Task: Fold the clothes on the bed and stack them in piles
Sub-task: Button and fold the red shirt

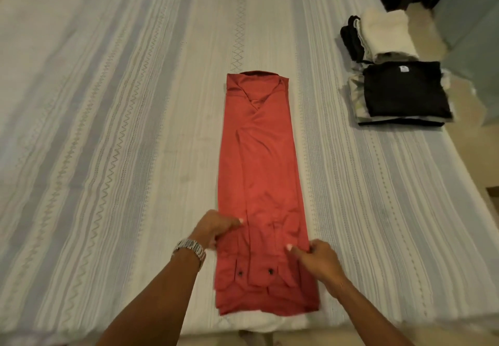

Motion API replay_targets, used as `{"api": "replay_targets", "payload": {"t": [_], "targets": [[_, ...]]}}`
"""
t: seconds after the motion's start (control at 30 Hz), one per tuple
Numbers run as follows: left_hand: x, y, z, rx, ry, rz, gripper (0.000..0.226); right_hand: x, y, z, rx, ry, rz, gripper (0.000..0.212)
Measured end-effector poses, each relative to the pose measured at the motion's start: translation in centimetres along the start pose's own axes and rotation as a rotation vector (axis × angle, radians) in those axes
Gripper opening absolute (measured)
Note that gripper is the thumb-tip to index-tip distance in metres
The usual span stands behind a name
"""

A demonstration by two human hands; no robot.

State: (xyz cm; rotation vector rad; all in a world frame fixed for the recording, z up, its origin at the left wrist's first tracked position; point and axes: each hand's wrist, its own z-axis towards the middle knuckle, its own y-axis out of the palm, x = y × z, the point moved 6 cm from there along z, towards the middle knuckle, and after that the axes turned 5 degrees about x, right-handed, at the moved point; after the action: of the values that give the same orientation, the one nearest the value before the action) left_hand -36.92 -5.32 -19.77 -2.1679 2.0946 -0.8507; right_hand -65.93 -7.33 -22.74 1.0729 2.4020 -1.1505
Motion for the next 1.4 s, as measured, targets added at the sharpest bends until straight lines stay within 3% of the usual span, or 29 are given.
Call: {"api": "replay_targets", "payload": {"t": [0.13, 0.23, 0.37, 0.43, 0.5, 0.63, 0.73, 0.83, 0.9, 0.97, 1.03, 1.1, 1.23, 1.3, 1.4], "targets": [[-6.6, 1.9, -2.3, -0.103, -0.005, -0.088, 0.048, 1.8, 0.3, -2.5, -0.182, 0.015, 0.110, 0.020], [-9.0, 2.4, -3.2, -0.129, 0.021, -0.165, 0.052, 3.0, 0.3, -3.7, -0.218, 0.044, 0.207, 0.029], [-8.3, 2.1, -4.9, -0.075, 0.158, -0.236, 0.053, 1.5, -1.1, -5.3, -0.209, -0.069, 0.408, 0.046], [-7.1, 1.4, -5.5, -0.047, 0.222, -0.319, 0.073, -0.3, -1.8, -5.9, -0.304, -0.093, 0.509, 0.045], [-5.2, 0.7, -5.8, -0.093, 0.263, -0.401, 0.084, -2.4, -3.1, -5.7, -0.343, -0.076, 0.479, 0.028], [-0.3, -1.0, -5.6, -0.193, 0.192, -0.440, 0.020, -7.1, -5.4, -3.7, -0.394, -0.006, 0.515, 0.019], [4.0, -2.8, -4.1, -0.243, 0.085, -0.580, 0.009, -12.3, -7.6, -1.3, -0.413, 0.058, 0.740, 0.020], [8.7, -4.6, -1.6, -0.247, 0.060, -0.871, 0.026, -17.1, -8.6, 3.1, -0.394, 0.108, 0.977, 0.038], [10.3, -5.6, 0.5, -0.200, 0.062, -1.042, 0.048, -18.4, -8.1, 6.0, -0.355, 0.125, 1.009, 0.043], [9.8, -6.2, 3.2, -0.035, 0.092, -0.916, 0.053, -18.1, -7.2, 8.5, -0.204, 0.086, 0.867, 0.039], [8.5, -6.7, 5.4, 0.231, 0.165, -0.540, 0.048, -16.8, -6.5, 9.8, 0.021, 0.007, 0.641, 0.037], [7.4, -6.2, 6.4, 0.350, 0.240, -0.212, 0.048, -14.7, -5.8, 10.3, 0.209, -0.044, 0.320, 0.040], [6.3, -3.5, 7.7, 0.158, 0.211, 0.028, 0.050, -11.2, -2.7, 10.9, 0.092, -0.003, 0.157, 0.045], [6.2, -2.7, 8.0, 0.043, 0.175, 0.095, 0.062, -10.6, -1.7, 10.9, 0.003, 0.013, 0.129, 0.036], [6.3, -2.5, 7.7, -0.028, 0.183, 0.212, 0.053, -10.1, -1.6, 11.2, -0.007, -0.010, 0.117, 0.027]]}}
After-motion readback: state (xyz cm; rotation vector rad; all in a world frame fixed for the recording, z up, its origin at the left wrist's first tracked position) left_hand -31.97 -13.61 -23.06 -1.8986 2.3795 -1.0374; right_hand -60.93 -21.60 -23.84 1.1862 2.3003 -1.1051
